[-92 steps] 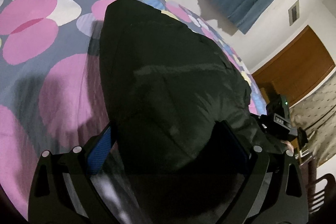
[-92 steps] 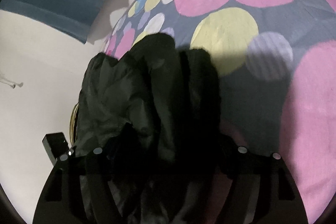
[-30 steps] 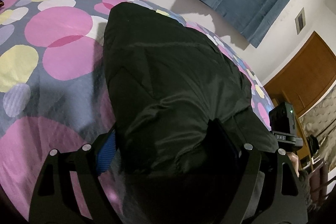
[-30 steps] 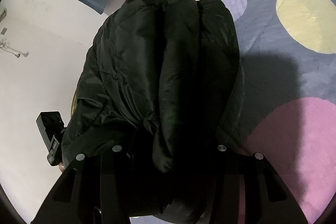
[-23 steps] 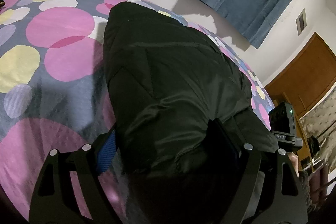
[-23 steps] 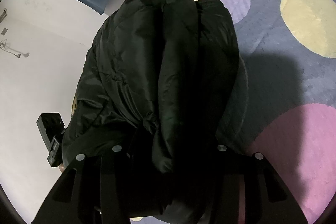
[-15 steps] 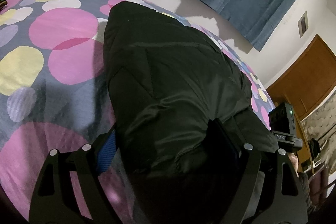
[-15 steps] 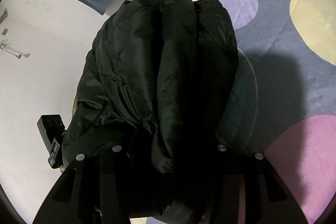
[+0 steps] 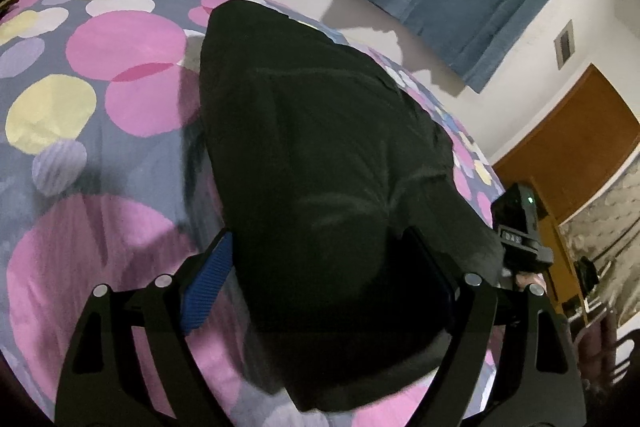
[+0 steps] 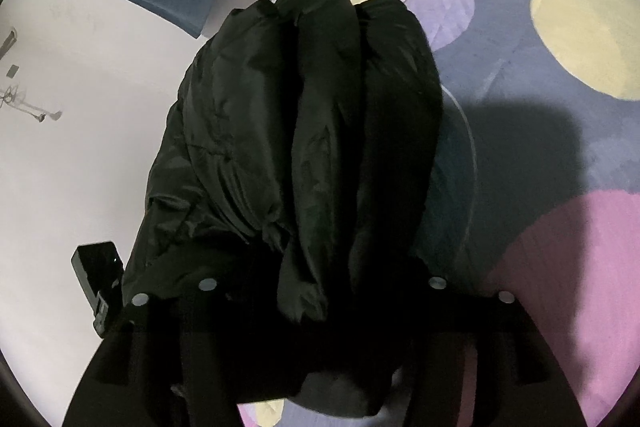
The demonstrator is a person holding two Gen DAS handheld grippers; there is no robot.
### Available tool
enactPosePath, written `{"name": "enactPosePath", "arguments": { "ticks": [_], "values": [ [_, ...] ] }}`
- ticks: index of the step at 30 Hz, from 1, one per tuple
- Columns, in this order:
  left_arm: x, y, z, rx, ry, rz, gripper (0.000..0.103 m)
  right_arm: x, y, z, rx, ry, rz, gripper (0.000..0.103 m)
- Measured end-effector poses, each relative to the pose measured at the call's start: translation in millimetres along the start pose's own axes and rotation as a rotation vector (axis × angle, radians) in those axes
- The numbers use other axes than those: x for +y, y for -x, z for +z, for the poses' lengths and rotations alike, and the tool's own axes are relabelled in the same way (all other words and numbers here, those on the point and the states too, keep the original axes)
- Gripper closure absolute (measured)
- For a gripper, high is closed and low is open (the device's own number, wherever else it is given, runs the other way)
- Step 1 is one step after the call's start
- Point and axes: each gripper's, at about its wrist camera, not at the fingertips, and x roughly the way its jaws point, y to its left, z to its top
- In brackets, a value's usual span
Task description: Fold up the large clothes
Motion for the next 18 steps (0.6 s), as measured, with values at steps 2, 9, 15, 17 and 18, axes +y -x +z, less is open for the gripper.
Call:
{"name": "enactPosePath", "arguments": {
  "ticks": [2,9,15,17,18],
  "values": [
    [0,2,-4,0.006,-0.008,-0.007,0.019,2,3,-2,-0.01,-0.002,-0.011,0.039],
    [0,-2,-6,0.017,-0.027,0.01,0.019,7,4,-10,0.0,0.016,-0.043,0.047],
    [-5,-8,-5,0.009,-0.058,0.054,0.019,-2,-2,-6,0.002,0.012,-0.009,0.051],
    [-5,-8,-5,0.009,-0.059,0.056,0.019,-4,-2,-6,0.001,0.018,-0.006,0.051],
    [-5,-8,-5,0.009,-0.057,0.057,0.019,-4,-2,-6,0.0,0.018,-0.006,0.051]
  ]
}}
